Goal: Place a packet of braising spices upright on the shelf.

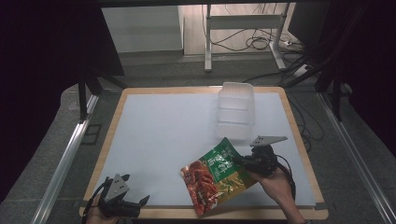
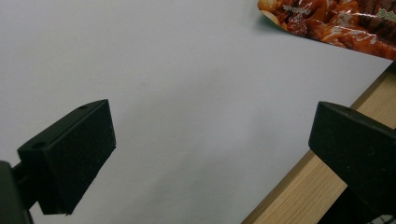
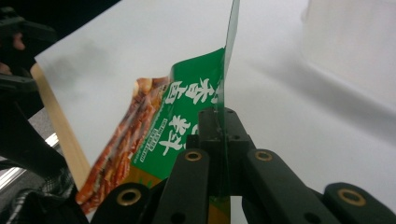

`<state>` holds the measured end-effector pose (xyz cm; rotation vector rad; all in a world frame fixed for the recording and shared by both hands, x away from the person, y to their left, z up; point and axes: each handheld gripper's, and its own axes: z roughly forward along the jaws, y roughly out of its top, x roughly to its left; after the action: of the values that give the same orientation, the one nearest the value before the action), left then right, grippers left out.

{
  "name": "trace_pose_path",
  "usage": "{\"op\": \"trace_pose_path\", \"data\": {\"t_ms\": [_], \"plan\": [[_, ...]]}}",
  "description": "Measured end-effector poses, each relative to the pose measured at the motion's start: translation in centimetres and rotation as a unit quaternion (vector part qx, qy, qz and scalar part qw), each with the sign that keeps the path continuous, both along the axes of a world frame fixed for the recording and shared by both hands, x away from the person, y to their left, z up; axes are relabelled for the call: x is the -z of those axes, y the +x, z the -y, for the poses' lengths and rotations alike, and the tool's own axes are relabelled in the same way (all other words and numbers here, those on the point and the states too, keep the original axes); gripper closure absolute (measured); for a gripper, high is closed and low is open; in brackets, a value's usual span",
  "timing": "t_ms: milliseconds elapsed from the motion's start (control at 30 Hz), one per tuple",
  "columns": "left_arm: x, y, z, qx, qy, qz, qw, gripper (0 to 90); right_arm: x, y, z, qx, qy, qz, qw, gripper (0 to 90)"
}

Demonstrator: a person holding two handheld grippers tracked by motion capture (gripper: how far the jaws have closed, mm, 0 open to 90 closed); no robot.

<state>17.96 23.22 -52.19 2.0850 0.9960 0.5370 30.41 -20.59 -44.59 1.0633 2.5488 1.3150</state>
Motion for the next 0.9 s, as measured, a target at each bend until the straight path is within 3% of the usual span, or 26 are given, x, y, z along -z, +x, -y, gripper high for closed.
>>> {"op": "trace_pose_path", "data": {"t_ms": [400, 900], "plan": [[0.0, 0.0, 0.0, 0.000, 0.000, 0.001, 1.0000, 0.5, -3.1, 0.4, -0.9, -0.018, 0.014, 0.005, 0.9997, 89.1], [0.0, 0.0, -0.1, 0.001, -0.001, 0.002, 1.0000, 0.3, -7.8, 1.1, -2.2, -0.039, 0.021, 0.035, 0.9984, 89.1]]}}
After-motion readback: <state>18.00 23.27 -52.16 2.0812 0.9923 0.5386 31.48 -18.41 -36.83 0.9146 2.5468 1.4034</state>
